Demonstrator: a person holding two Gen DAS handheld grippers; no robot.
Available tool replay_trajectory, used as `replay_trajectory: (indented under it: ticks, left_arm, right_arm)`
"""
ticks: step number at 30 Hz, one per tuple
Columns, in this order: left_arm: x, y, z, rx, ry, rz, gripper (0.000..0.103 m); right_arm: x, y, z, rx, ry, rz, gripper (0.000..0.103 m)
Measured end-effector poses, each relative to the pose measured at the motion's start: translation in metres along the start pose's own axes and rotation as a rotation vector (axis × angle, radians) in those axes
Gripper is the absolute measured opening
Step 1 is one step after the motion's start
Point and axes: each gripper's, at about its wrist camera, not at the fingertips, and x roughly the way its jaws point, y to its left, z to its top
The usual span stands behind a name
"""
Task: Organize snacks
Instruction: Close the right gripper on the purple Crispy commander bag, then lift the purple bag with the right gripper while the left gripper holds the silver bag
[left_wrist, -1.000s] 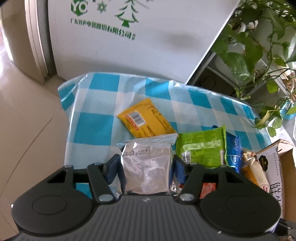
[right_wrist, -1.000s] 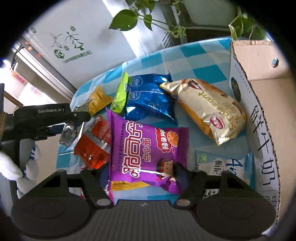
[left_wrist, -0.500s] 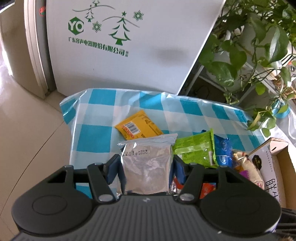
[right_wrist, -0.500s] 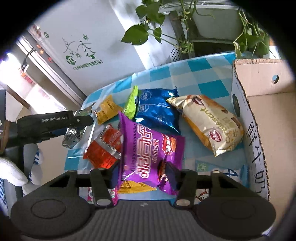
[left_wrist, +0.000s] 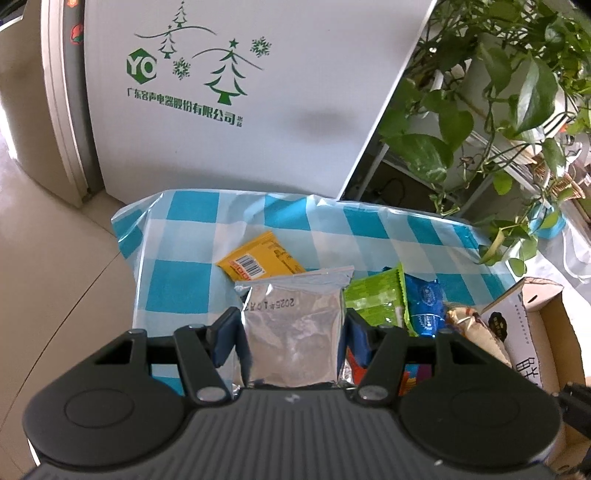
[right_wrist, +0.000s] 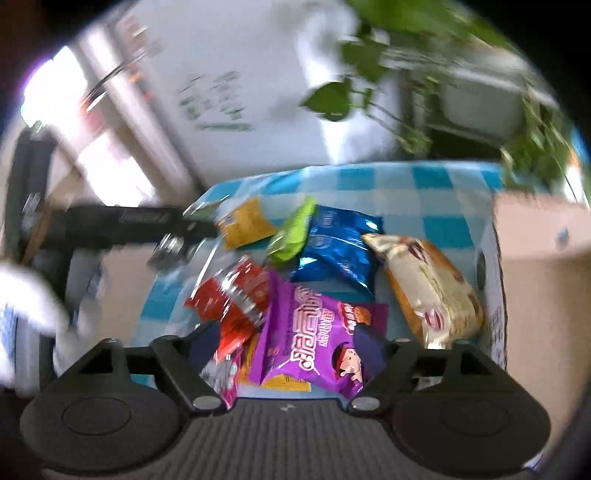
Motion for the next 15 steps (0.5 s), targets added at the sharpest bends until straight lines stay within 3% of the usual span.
replay_trajectory:
  ticks: [7, 15]
  left_arm:
    - [-0.006, 0.001, 0.000, -0.002, -0.002, -0.025, 0.060]
    - [-0.007, -0.003, -0.001, -0.001, -0.001, -0.041, 0.060]
  right_arm:
    - [0.019, 0.021, -0.014, -0.392, 0.091, -0.093, 0.088]
    - [0.039, 0.029, -0.002, -0.623, 0.118, -0.091, 0.093]
